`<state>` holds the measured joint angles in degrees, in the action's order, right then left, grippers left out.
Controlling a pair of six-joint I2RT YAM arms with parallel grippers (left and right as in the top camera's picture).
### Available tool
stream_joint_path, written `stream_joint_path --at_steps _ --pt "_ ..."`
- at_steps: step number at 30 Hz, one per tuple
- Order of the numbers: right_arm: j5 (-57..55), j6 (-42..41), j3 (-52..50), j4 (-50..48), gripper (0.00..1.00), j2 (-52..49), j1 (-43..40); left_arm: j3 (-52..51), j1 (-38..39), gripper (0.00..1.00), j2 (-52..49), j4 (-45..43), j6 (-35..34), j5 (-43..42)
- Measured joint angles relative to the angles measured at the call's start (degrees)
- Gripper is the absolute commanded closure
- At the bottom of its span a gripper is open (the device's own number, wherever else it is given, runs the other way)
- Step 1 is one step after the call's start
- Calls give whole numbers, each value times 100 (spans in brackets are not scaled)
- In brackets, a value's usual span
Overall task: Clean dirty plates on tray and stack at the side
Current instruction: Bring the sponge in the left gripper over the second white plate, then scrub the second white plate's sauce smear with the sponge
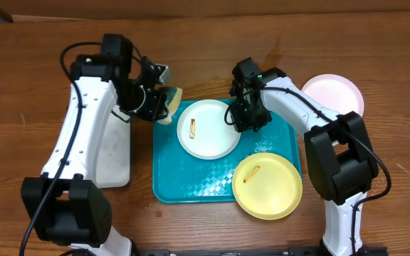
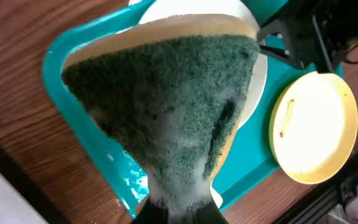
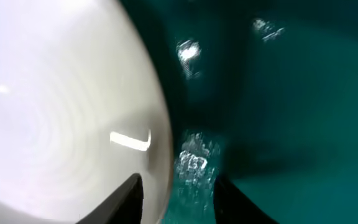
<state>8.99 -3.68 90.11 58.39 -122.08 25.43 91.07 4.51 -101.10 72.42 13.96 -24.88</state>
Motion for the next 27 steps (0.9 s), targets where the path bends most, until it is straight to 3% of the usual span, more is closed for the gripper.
stream_joint_path --at_steps 10,22,27 --pt "269 -793 280 1032 58 0 0 -55 503 96 -9 -254 -24 -2" --pt "291 -1628 278 756 62 0 0 -1257 1008 96 -26 -1875 -299 114" --pt "282 -1744 103 227 69 0 0 -1668 1191 96 -28 -2527 -557 413"
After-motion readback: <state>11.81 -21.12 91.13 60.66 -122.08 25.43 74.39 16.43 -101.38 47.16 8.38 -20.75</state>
